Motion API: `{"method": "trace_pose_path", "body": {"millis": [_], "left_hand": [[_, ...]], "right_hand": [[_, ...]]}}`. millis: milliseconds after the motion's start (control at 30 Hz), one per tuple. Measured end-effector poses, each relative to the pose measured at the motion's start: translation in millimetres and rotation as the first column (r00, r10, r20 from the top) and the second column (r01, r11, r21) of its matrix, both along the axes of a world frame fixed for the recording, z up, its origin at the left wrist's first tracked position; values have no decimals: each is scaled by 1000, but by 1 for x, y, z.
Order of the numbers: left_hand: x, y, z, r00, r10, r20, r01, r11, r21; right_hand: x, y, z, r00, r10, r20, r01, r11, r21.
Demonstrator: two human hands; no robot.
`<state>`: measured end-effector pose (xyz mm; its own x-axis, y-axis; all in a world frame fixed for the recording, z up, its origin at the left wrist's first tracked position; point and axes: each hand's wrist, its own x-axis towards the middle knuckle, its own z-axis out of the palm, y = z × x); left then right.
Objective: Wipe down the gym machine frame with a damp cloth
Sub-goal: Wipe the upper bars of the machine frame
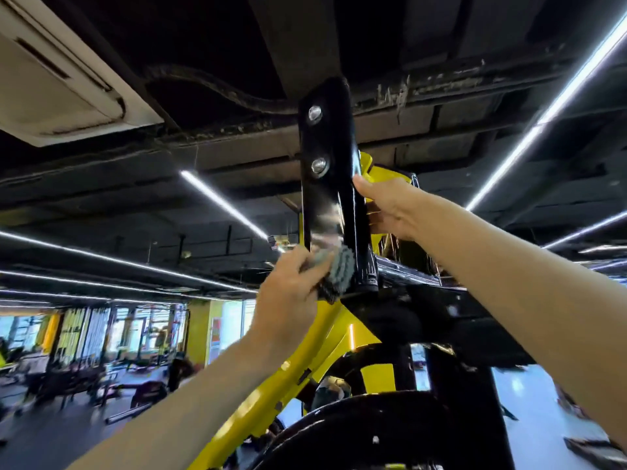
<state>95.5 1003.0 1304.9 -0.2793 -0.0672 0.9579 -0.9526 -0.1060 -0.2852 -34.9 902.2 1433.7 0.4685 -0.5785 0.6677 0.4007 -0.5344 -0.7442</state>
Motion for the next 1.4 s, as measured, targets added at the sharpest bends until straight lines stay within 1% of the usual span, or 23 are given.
{"method": "trace_pose_path", "body": {"millis": [67, 100, 133, 200, 267, 333, 400, 433, 500, 533, 600, 667, 700, 733, 767, 833, 933, 967, 1067, 1133, 1200, 1300, 1400], "left_hand": [[9, 5, -7, 999, 6, 35, -9, 998, 63], [12, 4, 5, 1000, 3, 18, -4, 999, 54], [11, 2, 23, 999, -16, -43, 17, 1000, 26], [6, -5, 61, 974, -66, -215, 56, 997, -53], [3, -11, 75, 946, -118, -303, 88, 990, -110], [1, -12, 54, 955, -125, -267, 93, 987, -130], [5, -10, 17, 981, -93, -172, 78, 992, -95], [8, -8, 5, 984, -97, -147, 88, 994, -67], [13, -7, 11, 975, -152, -165, 149, 988, -30], [13, -9, 26, 963, -176, -202, 171, 984, -44], [4, -15, 62, 921, -187, -340, 144, 979, -147], [-3, -19, 98, 836, -239, -494, 139, 963, -230], [-3, -20, 118, 797, -274, -539, 149, 953, -264], [-4, -20, 136, 783, -285, -553, 150, 949, -277], [-6, -20, 152, 800, -268, -537, 140, 953, -267], [-16, -18, 177, 872, -210, -442, 112, 965, -237], [-25, -15, 185, 947, -102, -305, 48, 982, -181], [-23, -12, 183, 960, -81, -269, 38, 986, -162], [-13, -7, 181, 986, -60, -158, 45, 994, -102], [-13, -10, 192, 989, -66, -135, 50, 991, -123], [-21, -17, 210, 991, -52, -124, 29, 984, -178], [-40, -27, 233, 995, 41, -90, -63, 966, -249], [-57, -33, 252, 979, 196, -61, -206, 944, -258]], "right_hand": [[4, 0, -2, 999, -36, -12, 36, 999, 40], [8, -6, 0, 999, -49, -10, 50, 997, 50], [14, -18, 3, 997, -73, 0, 73, 996, 52], [16, -21, 3, 994, -109, -2, 109, 993, 51], [9, -6, -2, 993, -117, -7, 118, 992, 37], [8, -2, -3, 992, -122, -16, 122, 992, 35], [9, -2, -2, 992, -120, -26, 121, 993, 20], [8, -2, -1, 994, -104, -21, 105, 994, 20], [3, -1, -1, 998, -64, -29, 65, 997, 50], [1, -1, 0, 999, -37, -37, 40, 997, 65], [-4, -2, 2, 998, 12, -65, -7, 998, 70], [-10, -4, 6, 995, 38, -93, -32, 997, 66], [-12, -5, 10, 995, 31, -91, -27, 999, 41], [-14, -5, 15, 997, -4, -81, 3, 1000, -10], [-16, -5, 21, 996, -73, -54, 68, 994, -85], [-18, -1, 34, 983, -182, 36, 185, 958, -220], [-18, 9, 51, 969, -194, 154, 234, 922, -310], [-17, 13, 54, 967, -197, 161, 239, 920, -311], [-7, 16, 62, 970, -215, 117, 242, 918, -314], [0, 16, 68, 955, -270, 122, 296, 894, -336], [7, 16, 76, 954, -266, 134, 296, 904, -308], [14, 15, 85, 940, -304, 152, 336, 901, -274], [18, 16, 87, 935, -313, 167, 347, 906, -241]]}}
